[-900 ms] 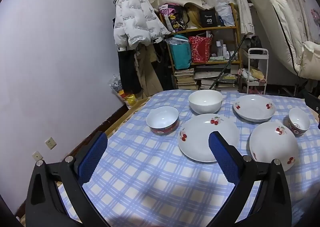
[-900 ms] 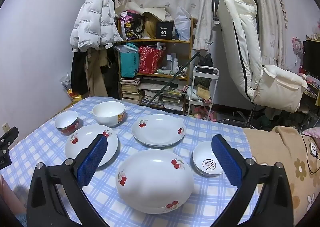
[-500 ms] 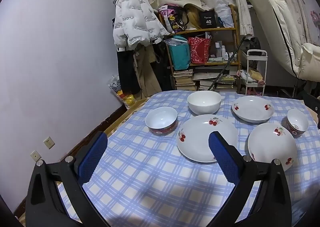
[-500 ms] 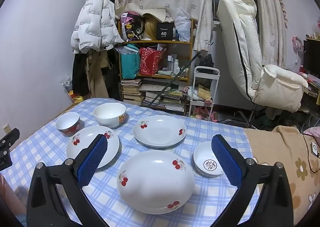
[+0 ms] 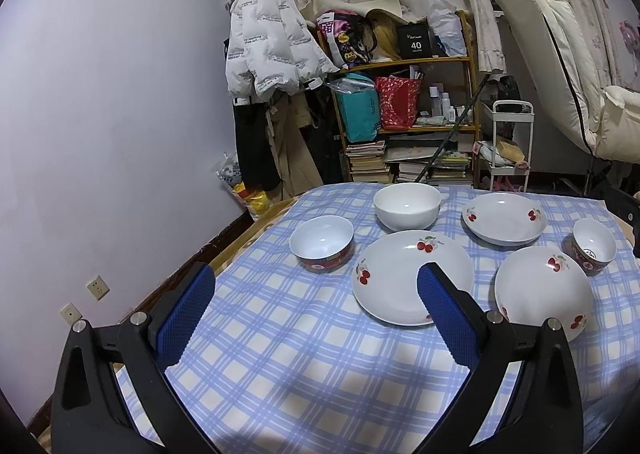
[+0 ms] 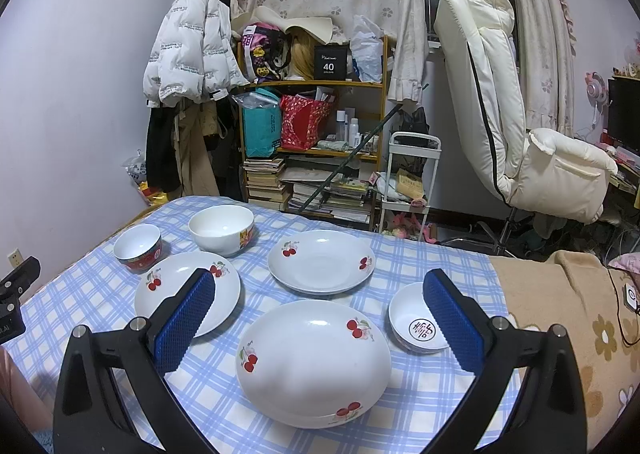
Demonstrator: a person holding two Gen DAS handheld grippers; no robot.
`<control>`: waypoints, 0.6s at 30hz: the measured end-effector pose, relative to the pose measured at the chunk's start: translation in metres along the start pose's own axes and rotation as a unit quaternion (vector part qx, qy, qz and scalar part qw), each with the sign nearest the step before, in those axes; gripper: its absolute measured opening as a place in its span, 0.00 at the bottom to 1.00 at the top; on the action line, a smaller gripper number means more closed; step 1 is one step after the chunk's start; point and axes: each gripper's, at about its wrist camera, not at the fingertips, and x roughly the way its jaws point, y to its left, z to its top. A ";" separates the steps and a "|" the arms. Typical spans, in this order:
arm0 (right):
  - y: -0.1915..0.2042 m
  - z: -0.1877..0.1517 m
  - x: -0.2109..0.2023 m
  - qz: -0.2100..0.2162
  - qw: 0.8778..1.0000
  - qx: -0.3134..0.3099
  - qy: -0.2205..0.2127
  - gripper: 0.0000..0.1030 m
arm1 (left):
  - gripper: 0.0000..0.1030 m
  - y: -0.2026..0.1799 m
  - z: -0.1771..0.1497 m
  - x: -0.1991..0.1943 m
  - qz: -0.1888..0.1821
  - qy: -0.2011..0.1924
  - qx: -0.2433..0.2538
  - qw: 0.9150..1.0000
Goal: Organize plates and bowls
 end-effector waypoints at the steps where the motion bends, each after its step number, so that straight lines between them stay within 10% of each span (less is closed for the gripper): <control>1: 0.000 0.000 0.000 0.000 1.000 0.000 0.000 1.00 | 0.97 0.000 0.000 0.000 0.000 0.000 0.000 1.000; 18: 0.001 -0.001 0.000 0.001 1.000 0.000 0.002 1.00 | 0.97 0.005 0.003 -0.002 0.000 0.001 -0.002 1.000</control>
